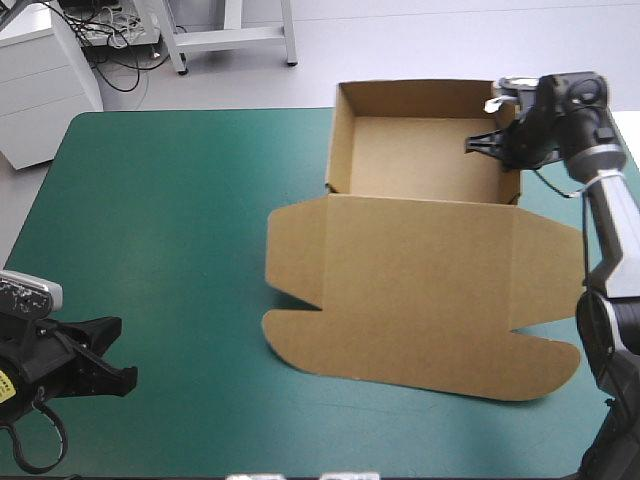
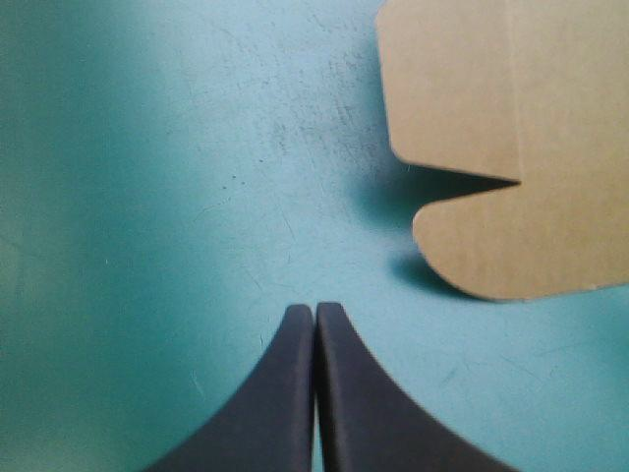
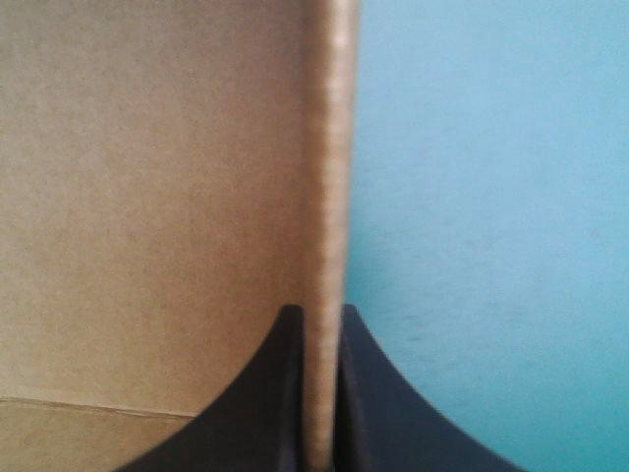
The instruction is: Fold the box
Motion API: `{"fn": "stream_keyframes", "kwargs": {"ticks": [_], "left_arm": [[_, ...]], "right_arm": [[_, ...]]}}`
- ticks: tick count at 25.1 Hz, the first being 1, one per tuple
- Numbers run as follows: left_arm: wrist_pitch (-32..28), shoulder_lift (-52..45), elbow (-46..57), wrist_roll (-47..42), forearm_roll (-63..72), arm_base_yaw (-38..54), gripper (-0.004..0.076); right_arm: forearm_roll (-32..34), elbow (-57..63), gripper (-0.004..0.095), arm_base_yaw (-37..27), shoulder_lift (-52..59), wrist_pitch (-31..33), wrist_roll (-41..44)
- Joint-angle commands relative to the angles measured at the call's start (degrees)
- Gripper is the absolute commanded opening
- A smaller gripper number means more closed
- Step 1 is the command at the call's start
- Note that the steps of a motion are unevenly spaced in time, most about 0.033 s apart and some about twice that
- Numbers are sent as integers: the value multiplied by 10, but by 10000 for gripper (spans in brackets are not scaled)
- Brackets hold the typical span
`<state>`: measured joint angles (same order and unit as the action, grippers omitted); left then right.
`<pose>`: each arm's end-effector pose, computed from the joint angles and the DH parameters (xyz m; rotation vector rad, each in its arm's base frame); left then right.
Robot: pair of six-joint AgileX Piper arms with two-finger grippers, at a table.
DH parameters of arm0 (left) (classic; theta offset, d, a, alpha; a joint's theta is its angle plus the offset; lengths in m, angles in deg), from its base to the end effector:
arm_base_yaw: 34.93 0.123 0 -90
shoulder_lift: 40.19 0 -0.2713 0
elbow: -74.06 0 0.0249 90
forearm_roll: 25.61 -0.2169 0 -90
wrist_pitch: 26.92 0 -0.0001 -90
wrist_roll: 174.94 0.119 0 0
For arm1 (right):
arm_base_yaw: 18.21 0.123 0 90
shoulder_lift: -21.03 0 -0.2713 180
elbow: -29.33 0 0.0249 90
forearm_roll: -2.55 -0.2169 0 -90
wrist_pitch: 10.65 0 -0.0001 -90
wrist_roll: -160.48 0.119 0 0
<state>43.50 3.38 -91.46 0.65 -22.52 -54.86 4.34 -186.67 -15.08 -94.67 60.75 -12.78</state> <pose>0.0612 -0.0286 0.3719 0.3120 2.2358 -0.2954 0.3836 0.0174 0.3266 0.0800 2.6351 0.0162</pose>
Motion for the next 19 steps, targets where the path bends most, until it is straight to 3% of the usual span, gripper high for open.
{"fn": "stream_keyframes", "kwargs": {"ticks": [1,5,10,19], "left_arm": [[-34,3,-13,-5,4,2,-32],[-31,3,-11,2,-13,2,-32],[-34,3,-11,2,-22,2,-32],[-33,3,-11,1,-55,2,-32]], "right_arm": [[5,-23,-8,-96,42,-1,-10],[5,-23,-8,-171,28,-1,-38],[5,-23,-8,-221,-2,-26,-45],[-7,-23,-8,-260,-68,-38,-62]]}}
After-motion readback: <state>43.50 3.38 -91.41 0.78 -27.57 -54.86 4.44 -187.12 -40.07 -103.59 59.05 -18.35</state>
